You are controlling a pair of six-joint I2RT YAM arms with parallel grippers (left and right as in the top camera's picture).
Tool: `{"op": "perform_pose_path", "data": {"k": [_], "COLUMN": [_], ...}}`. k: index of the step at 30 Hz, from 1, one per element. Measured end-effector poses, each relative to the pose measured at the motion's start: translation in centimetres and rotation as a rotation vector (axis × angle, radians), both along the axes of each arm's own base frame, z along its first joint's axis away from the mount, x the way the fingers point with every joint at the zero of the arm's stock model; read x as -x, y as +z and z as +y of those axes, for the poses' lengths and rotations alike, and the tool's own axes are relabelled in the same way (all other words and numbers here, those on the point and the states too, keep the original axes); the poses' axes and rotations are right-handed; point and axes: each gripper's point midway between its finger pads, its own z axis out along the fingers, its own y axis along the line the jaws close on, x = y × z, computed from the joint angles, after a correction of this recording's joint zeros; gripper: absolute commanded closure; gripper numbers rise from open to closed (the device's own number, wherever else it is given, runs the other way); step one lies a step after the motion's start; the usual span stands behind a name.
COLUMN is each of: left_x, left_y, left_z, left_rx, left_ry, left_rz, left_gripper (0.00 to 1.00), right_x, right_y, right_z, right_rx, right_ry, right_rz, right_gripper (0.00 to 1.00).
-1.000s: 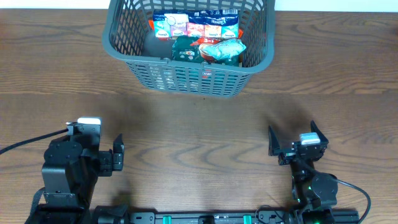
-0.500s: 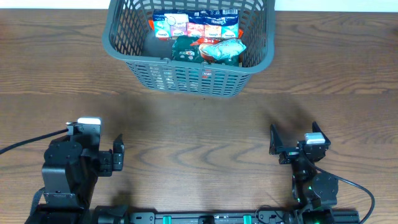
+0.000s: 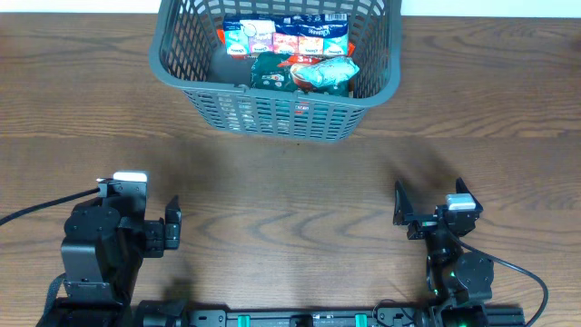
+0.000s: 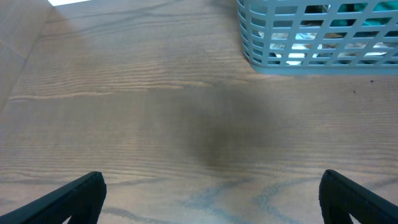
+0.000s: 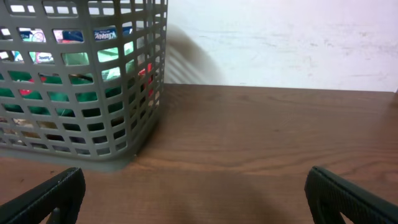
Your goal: Pack container
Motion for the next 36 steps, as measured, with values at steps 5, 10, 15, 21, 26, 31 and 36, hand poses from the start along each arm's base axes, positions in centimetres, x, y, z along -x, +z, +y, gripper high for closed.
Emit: {"op": "perform_pose_path", "data": {"k": [5, 10, 15, 21, 26, 31, 36], "left_x": [0.0, 0.0, 0.1, 0.1, 0.0, -1.0, -2.7], "left_y": [0.0, 0.0, 0.0, 2.2, 4.0, 2.6, 0.2], "left_z": [0.0, 0.0, 0.1, -0.4, -0.8, -1.0, -1.2], "left_rx": [0.001, 0.001, -0.006, 0.014, 0.034, 0.054, 0.073], "left_ry": [0.000, 0.000, -0.001, -0.025, -0.049, -0.054, -0.053], "left_rz": [0.000, 0.000, 0.003, -0.154, -0.396, -0.566, -0.669], "left_gripper": [0.01, 0.01, 0.01, 0.01, 0.01, 0.01, 0.01], "right_x": [0.0, 0.0, 0.0, 0.0, 0.0, 0.0, 0.0], "right_y": [0.0, 0.0, 0.0, 0.0, 0.0, 0.0, 0.0], "right_z": [0.0, 0.0, 0.0, 0.0, 0.0, 0.0, 0.0], "right_rx": [0.000, 0.000, 0.000, 0.000, 0.000, 0.000, 0.000], "right_ry": [0.000, 0.000, 0.000, 0.000, -0.001, -0.001, -0.001], "right_rz": [0.000, 0.000, 0.000, 0.000, -0.001, -0.001, -0.001], "right_gripper": [0.01, 0.01, 0.01, 0.01, 0.01, 0.01, 0.01]}}
